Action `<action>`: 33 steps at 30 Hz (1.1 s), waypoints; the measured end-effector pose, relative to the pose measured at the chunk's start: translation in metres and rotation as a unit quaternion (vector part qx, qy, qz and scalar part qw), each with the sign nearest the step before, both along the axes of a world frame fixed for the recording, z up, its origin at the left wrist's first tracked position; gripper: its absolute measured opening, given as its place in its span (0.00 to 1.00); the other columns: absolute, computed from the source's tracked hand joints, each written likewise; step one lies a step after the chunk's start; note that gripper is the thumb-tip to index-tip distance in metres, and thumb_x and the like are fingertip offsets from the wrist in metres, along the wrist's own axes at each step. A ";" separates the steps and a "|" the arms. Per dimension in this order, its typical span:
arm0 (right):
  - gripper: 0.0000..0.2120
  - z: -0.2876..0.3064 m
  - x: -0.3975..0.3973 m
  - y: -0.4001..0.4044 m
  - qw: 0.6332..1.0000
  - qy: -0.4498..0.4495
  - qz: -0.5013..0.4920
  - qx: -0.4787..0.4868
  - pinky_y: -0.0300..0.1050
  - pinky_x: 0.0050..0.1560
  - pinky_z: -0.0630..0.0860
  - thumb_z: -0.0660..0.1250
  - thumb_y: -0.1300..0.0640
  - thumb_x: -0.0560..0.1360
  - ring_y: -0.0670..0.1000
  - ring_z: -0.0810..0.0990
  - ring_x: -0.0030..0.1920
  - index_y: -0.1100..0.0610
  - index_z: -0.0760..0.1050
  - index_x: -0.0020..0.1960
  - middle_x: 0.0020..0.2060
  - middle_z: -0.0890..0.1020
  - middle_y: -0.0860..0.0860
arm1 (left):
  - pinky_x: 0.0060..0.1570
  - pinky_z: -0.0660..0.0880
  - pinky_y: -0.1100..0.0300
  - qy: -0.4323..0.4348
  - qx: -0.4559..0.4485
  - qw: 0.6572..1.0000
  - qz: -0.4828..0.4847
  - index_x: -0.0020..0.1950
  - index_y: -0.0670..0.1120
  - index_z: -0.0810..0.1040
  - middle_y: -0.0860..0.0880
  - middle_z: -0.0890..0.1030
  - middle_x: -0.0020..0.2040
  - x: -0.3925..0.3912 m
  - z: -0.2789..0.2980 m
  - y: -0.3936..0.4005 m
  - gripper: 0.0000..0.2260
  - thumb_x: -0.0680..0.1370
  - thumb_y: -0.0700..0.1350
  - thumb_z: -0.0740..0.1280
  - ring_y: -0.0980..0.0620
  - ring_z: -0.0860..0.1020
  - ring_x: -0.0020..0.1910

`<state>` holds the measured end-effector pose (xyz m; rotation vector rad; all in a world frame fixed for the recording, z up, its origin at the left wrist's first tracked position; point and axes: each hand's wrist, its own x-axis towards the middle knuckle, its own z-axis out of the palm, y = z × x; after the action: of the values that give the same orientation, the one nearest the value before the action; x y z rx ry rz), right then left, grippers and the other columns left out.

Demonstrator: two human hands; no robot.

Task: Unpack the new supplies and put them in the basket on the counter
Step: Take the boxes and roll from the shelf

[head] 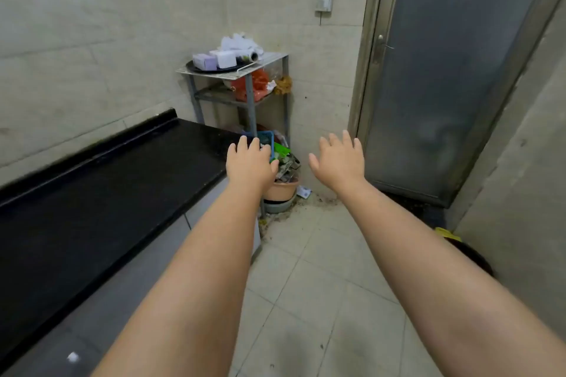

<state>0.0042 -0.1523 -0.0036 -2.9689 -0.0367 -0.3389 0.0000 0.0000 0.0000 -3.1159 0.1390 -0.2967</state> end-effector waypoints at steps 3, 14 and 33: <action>0.25 -0.020 0.043 -0.006 1.000 0.029 -0.003 0.000 0.58 0.74 0.50 0.52 0.47 0.79 0.60 0.51 0.75 0.58 0.58 0.72 0.73 0.62 0.58 | 0.73 0.54 0.47 0.027 0.008 0.999 0.017 0.74 0.46 0.59 0.45 0.59 0.76 0.044 -0.017 0.000 0.22 0.81 0.53 0.51 0.43 0.52 0.76; 0.26 -0.027 0.311 -0.053 0.998 0.055 0.025 -0.005 0.57 0.74 0.52 0.51 0.45 0.78 0.60 0.52 0.75 0.57 0.58 0.72 0.73 0.62 0.57 | 0.74 0.53 0.46 0.044 -0.023 0.995 0.082 0.73 0.47 0.60 0.46 0.57 0.77 0.289 -0.010 -0.031 0.21 0.81 0.52 0.50 0.43 0.51 0.76; 0.19 0.057 0.731 0.076 0.983 -0.065 0.173 -0.002 0.53 0.56 0.72 0.54 0.50 0.77 0.61 0.74 0.58 0.63 0.72 0.58 0.57 0.79 0.62 | 0.69 0.62 0.47 -0.047 -0.095 0.960 0.259 0.67 0.45 0.68 0.44 0.67 0.71 0.664 0.035 0.105 0.19 0.81 0.52 0.51 0.43 0.59 0.72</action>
<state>0.7356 -0.0768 0.0536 -2.8622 -0.5611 -0.4831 0.6644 0.1050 0.0354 -3.1534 -0.7333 -0.4598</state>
